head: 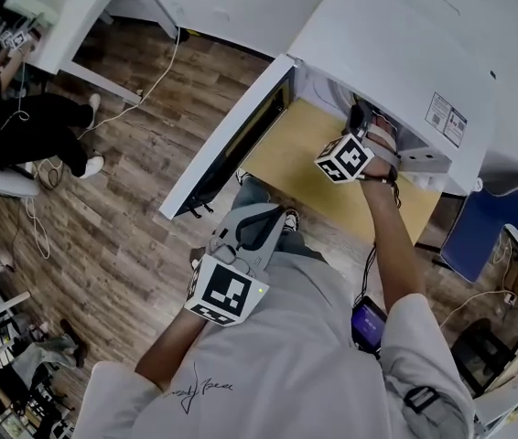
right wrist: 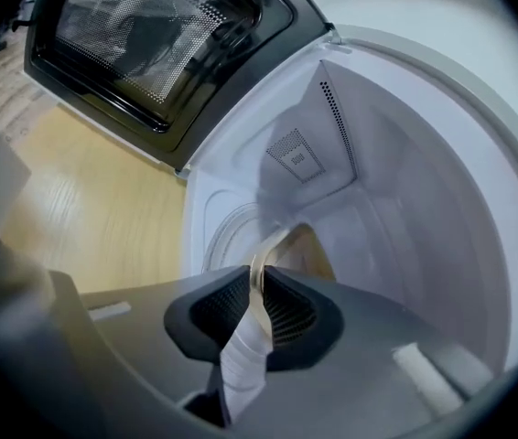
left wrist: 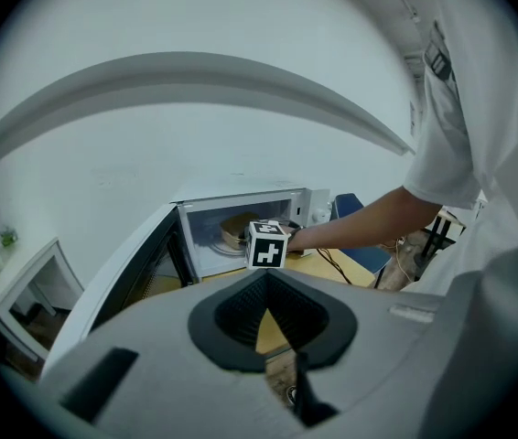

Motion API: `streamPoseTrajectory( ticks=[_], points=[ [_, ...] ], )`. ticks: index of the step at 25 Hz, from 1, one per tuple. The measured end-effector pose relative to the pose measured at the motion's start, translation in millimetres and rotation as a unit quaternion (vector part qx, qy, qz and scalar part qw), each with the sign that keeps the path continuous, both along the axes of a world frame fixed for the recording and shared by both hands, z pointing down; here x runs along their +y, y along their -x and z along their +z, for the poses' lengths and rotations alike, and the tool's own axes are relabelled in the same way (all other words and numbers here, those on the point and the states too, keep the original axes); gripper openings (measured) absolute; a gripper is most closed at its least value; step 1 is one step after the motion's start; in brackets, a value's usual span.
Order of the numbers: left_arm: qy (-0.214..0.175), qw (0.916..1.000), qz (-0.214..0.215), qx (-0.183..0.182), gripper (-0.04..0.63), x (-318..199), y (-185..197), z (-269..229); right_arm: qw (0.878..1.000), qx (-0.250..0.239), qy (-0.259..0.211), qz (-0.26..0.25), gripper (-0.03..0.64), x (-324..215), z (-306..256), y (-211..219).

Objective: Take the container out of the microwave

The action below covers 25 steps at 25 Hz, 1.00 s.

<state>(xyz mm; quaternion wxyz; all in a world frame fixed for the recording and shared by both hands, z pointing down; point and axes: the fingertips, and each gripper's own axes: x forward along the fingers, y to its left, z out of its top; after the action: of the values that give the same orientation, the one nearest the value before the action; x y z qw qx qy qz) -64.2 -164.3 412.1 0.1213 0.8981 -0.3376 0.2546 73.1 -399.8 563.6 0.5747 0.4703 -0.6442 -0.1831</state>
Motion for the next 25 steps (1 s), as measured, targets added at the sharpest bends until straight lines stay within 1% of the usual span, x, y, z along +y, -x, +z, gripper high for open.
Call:
streamPoseTrajectory(
  ticks=[2,8,16,25],
  points=[
    [-0.007,0.9999,0.009,-0.004,-0.002,2,-4,0,1.0,-0.004,0.002,0.001,0.06,3,-1,-1],
    [-0.004,0.9998,0.016,0.005,-0.001,7,-12,2,0.999,-0.032,0.011,0.013,0.06,11,-6,-5],
    [-0.011,0.9998,0.014,0.011,0.0,13,-17,-2,0.998,-0.055,0.014,0.02,0.06,24,-14,-9],
    [-0.022,0.9996,0.004,0.018,0.0,15,-19,-10,0.996,-0.083,0.019,0.011,0.059,42,-24,-3]
  ],
)
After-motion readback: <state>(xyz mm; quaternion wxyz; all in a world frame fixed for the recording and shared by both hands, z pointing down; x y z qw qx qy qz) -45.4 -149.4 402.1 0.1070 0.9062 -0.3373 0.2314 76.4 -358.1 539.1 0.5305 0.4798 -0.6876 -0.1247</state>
